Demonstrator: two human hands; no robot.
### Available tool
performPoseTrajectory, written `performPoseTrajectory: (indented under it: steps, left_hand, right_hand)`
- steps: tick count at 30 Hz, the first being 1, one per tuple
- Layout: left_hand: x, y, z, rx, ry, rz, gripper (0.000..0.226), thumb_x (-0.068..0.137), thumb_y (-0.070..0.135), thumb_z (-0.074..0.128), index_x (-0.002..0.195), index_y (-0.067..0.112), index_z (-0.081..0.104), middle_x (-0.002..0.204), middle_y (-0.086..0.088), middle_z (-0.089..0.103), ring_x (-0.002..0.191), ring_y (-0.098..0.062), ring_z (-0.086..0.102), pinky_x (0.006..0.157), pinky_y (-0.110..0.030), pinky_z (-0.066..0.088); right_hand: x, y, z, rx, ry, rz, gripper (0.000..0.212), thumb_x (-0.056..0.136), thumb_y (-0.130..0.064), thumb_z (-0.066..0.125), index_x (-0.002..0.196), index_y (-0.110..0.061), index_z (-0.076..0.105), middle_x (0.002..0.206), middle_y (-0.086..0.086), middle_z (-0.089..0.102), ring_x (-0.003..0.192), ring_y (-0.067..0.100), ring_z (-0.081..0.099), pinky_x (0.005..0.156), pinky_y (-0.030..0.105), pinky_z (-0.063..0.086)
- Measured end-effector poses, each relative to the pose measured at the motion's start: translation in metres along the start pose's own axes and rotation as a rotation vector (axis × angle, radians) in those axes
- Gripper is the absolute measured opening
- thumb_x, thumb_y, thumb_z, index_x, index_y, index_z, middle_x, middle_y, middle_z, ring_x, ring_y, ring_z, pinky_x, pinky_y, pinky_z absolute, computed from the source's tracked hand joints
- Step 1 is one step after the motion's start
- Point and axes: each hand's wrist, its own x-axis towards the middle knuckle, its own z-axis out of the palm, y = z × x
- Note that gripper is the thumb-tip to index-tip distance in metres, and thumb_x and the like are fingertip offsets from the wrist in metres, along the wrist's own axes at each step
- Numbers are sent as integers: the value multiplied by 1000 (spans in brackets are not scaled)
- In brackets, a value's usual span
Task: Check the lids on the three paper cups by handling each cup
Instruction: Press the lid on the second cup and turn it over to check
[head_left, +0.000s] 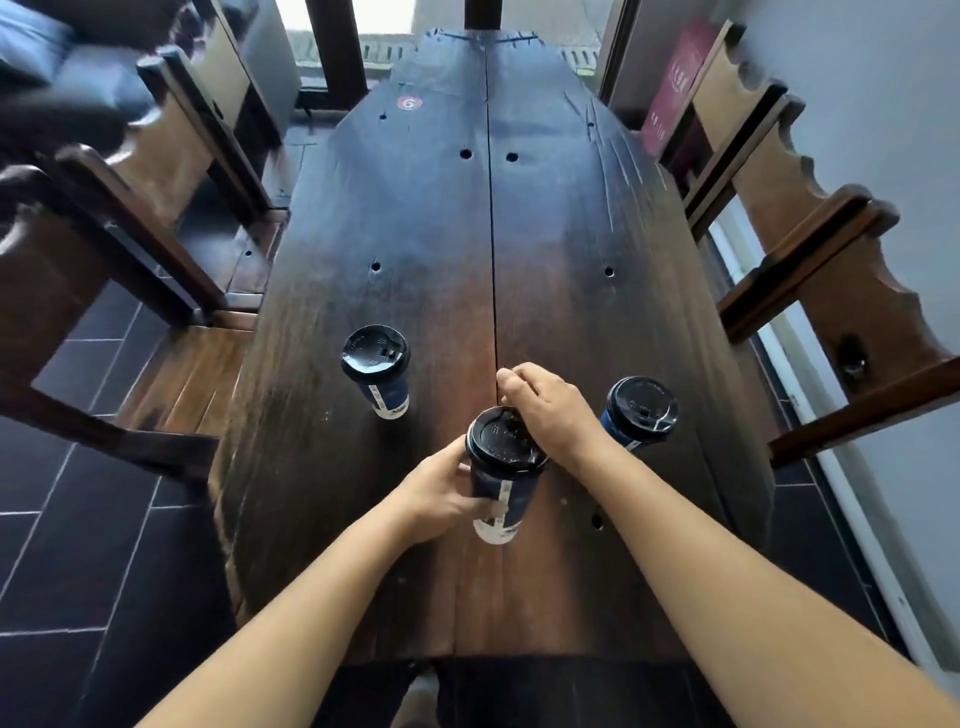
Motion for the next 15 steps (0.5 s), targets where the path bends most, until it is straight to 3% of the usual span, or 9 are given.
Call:
performPoseTrajectory:
  steps: [2, 5, 8, 11, 13, 15]
  left_hand:
    - [-13, 21, -5, -40, 7, 11, 69, 71, 27, 89, 126, 52, 55, 114, 18, 74, 104, -7, 69, 89, -29, 58]
    - [-38, 56, -15, -122, 57, 28, 55, 75, 30, 86, 123, 38, 58, 114, 14, 75, 105, -11, 71, 90, -31, 59]
    - [-65, 89, -23, -164, 91, 65, 64, 75, 47, 81, 131, 26, 57, 122, 4, 73, 112, -19, 70, 97, -37, 58]
    - [-89, 121, -19, -219, 80, 117, 65, 78, 48, 77, 135, 25, 57, 126, 5, 73, 116, -18, 70, 101, -39, 57]
    - [-101, 139, -12, -268, 76, 158, 65, 79, 48, 77, 135, 22, 57, 129, 1, 72, 119, -22, 69, 102, -46, 56]
    - [-113, 153, -6, -296, 70, 184, 68, 79, 52, 79, 135, 20, 57, 130, -3, 71, 121, -26, 68, 104, -51, 54]
  right_hand:
    - [-14, -1, -21, 194, -49, -15, 49, 91, -66, 46, 114, -27, 64, 110, -1, 71, 106, 18, 68, 101, 43, 52]
    - [-41, -9, -46, 415, -175, -43, 62, 75, -77, 52, 123, -38, 55, 128, 2, 65, 120, 18, 65, 101, 52, 56]
    - [-74, -27, -57, 518, -253, -83, 80, 69, -81, 60, 134, -37, 49, 138, -2, 62, 123, 12, 66, 96, 41, 59]
    - [-100, -45, -62, 436, -142, -207, 107, 62, -93, 57, 146, -28, 44, 138, -12, 61, 126, 1, 61, 104, 29, 53]
    - [-112, -57, -72, 417, -52, -262, 99, 67, -87, 58, 144, -26, 47, 134, -16, 63, 122, -3, 62, 105, 25, 52]
    - [-121, -67, -80, 433, 6, -273, 81, 74, -75, 58, 138, -25, 55, 129, -10, 68, 119, 4, 66, 105, 35, 55]
